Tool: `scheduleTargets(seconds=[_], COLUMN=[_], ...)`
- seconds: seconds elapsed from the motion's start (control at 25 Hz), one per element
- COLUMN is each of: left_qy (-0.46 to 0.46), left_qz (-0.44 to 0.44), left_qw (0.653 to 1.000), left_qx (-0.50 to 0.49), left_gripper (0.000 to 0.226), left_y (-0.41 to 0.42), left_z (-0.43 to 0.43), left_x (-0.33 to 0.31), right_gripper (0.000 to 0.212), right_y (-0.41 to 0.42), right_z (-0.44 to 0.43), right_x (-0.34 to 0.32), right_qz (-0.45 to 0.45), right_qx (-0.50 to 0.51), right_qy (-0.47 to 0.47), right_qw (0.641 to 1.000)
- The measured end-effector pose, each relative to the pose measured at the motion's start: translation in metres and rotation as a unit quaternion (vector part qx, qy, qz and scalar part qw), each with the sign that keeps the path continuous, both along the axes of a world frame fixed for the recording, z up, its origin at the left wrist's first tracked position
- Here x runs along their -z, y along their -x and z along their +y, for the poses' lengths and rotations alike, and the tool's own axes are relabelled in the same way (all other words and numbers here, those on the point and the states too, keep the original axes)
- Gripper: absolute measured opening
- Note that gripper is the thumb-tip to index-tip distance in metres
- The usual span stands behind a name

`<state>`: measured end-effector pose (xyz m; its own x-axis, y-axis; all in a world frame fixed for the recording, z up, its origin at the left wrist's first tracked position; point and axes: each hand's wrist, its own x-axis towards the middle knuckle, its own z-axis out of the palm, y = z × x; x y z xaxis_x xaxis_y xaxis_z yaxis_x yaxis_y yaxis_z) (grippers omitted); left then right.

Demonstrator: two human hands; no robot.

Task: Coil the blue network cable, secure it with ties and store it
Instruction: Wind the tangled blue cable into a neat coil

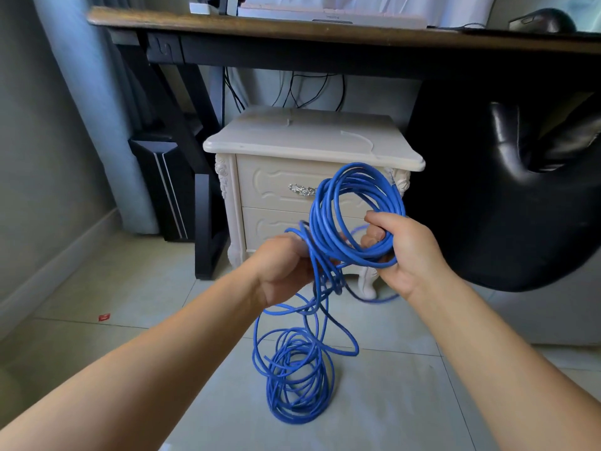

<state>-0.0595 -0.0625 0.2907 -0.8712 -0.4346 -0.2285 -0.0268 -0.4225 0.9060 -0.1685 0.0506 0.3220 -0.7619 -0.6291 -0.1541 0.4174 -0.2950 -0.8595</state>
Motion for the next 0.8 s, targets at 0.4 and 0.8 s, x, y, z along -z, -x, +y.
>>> scheduleTargets(seconds=[0.4, 0.8], left_qy=[-0.105, 0.143], left_qz=[0.074, 0.02], left_qw=[0.985, 0.985], left_qx=[-0.114, 0.09], left_gripper=[0.019, 0.033], left_y=[-0.002, -0.015], left_z=[-0.004, -0.014], left_x=[-0.004, 0.003], right_gripper=[0.035, 0.02], right_y=[0.023, 0.013], right_z=[0.011, 0.005], right_x=[0.007, 0.022], right_qz=[-0.067, 0.279], right_qx=[0.052, 0.008], right_qy=[-0.053, -0.295], right_qw=[0.995, 0.914])
